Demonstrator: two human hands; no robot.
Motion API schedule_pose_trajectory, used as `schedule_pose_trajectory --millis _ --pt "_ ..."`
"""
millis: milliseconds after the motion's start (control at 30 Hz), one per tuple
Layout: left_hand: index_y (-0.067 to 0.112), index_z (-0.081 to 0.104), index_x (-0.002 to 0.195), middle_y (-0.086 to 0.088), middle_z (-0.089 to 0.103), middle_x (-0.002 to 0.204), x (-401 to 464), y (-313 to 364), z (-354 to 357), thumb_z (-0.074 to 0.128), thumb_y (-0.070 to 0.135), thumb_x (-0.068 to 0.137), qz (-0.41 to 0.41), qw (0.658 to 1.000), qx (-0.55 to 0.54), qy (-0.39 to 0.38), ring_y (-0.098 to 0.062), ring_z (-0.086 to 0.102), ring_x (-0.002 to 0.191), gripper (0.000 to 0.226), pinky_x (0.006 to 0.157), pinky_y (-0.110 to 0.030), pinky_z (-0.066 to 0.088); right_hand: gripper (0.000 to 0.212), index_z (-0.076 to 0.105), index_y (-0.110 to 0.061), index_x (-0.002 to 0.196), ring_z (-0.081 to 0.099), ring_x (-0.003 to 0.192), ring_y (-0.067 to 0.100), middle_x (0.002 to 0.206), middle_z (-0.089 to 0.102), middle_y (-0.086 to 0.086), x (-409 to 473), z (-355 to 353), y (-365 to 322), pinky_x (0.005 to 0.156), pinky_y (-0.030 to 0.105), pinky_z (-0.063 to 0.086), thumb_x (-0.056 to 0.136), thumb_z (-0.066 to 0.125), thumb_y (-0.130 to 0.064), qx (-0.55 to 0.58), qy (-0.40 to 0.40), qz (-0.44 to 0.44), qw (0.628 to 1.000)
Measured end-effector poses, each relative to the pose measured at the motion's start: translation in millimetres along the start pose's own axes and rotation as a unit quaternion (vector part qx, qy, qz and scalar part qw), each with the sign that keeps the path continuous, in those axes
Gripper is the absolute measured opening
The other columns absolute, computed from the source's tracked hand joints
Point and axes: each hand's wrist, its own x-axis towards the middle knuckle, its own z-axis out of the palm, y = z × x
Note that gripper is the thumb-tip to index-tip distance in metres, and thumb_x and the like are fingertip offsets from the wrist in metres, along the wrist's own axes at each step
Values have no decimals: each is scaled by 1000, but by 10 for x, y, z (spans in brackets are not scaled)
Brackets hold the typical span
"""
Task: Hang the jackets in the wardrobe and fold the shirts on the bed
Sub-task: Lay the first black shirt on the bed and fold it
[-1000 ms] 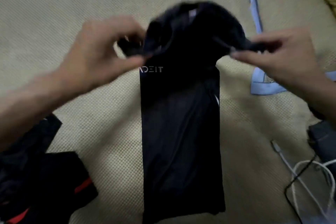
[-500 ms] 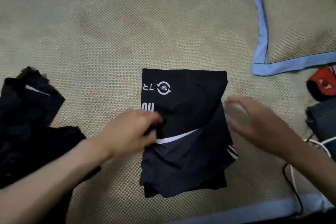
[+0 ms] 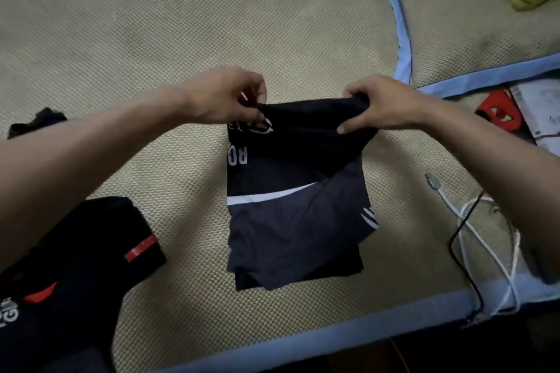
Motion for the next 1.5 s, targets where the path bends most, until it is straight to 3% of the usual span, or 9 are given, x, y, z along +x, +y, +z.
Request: schedule_pose_trajectory --millis 167,267,400,533,700,933,1133,1333,1500 --pt "32 53 93 19 54 79 -1243 423 680 59 35 82 146 983 96 55 0 48 69 13 62 -23 39 22 52 -29 83 54 68 19 75 58 -8 -1355 702 35 59 35 44 77 70 -19 -94 117 -107 983" --pt "33 53 92 14 58 81 -1651 291 1633 62 39 79 151 971 176 -52 -9 58 73 18 71 -30 40 26 57 -24 95 62 76 24 86 62 -2 -1845 1613 228 64 36 52 71 60 -14 -189 95 -86 974" --pt "28 63 82 7 61 79 -1716 304 2381 70 47 71 106 960 242 -93 -18 61 72 23 77 -39 34 44 61 -19 102 62 105 30 105 61 4 -1947 2331 50 102 49 48 59 62 -31 -170 57 16 984" --pt "17 58 132 -5 57 137 -1336 518 2323 52 44 90 34 977 177 116 -29 55 128 51 103 -49 38 52 58 -16 136 38 147 28 150 50 6 -1561 2234 -470 121 52 28 89 53 -40 -94 207 20 974" --pt "18 8 161 2 3 169 -770 -25 2311 14 63 102 -22 972 221 72 -17 4 156 75 122 -58 10 67 24 -23 162 16 157 20 170 15 -2 -820 2398 -6 127 51 11 106 26 -59 -155 141 8 978" --pt "25 42 145 7 36 158 -1017 -366 2158 43 72 92 -27 987 145 57 -16 26 150 71 123 -54 11 71 59 -19 129 48 135 21 142 54 1 -1154 2217 540 115 47 36 89 48 -77 -143 150 68 976" --pt "16 56 88 8 66 81 -1616 42 1497 84 31 75 -138 952 -271 44 -6 61 75 35 74 -35 50 51 50 -28 72 54 65 1 72 60 -12 -1235 1419 25 68 30 46 63 85 -64 105 -44 152 982" --pt "16 64 89 2 68 80 -3168 267 8 90 20 71 -223 892 -283 273 -7 63 74 32 69 -20 48 34 61 -35 86 61 67 -13 83 69 -11 -1092 138 -1869 67 14 48 71 91 -38 129 -50 -34 990" --pt "26 66 87 16 70 85 -4466 476 -947 95 29 63 -241 832 -256 428 4 63 73 37 64 -9 44 39 77 -17 91 69 57 20 70 75 5 -1130 -437 -3631 55 33 47 68 88 -48 127 -59 -153 978"
